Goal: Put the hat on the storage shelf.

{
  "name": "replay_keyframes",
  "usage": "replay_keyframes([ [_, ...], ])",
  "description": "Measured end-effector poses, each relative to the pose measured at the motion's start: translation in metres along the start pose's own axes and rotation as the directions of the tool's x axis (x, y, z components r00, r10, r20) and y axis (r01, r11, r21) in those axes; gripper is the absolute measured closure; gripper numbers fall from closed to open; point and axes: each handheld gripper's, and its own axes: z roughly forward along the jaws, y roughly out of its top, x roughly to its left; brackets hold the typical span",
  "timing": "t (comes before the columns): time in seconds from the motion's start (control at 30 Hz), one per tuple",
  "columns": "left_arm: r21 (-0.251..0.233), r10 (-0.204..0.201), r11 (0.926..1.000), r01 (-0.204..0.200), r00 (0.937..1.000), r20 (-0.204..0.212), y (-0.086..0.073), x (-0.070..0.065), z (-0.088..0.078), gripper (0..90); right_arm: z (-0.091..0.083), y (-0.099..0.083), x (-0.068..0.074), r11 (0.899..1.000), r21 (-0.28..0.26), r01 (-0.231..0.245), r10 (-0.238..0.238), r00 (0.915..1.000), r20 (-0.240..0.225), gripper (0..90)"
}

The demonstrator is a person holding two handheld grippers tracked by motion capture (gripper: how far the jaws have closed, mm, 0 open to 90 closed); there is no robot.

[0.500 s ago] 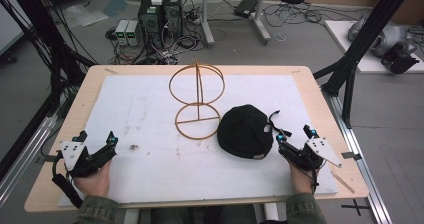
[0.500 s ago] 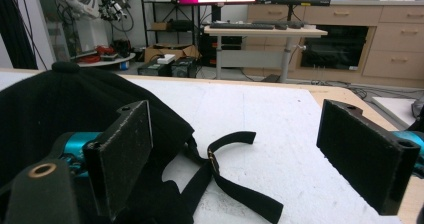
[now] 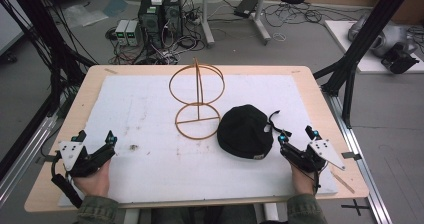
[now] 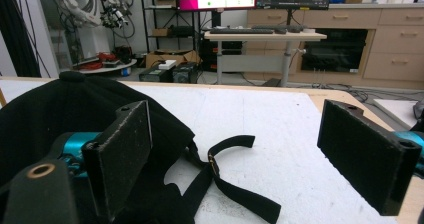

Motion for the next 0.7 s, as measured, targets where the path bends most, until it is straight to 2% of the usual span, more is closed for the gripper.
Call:
replay_keyframes([
  [0.33,0.005,0.017,0.9998,-0.017,0.9998,0.001,0.0002,-0.0022,0.0011,15.6,-0.0014,0.0004,-0.0028,1.000,-0.002,0.000,0.000,1.0000,0.008,13.3],
  [0.7,-0.003,0.022,0.9998,-0.022,0.9998,0.002,0.0012,-0.0029,0.0011,15.6,0.0000,0.0014,0.0008,1.000,0.004,-0.009,0.009,0.9999,-0.012,13.3],
])
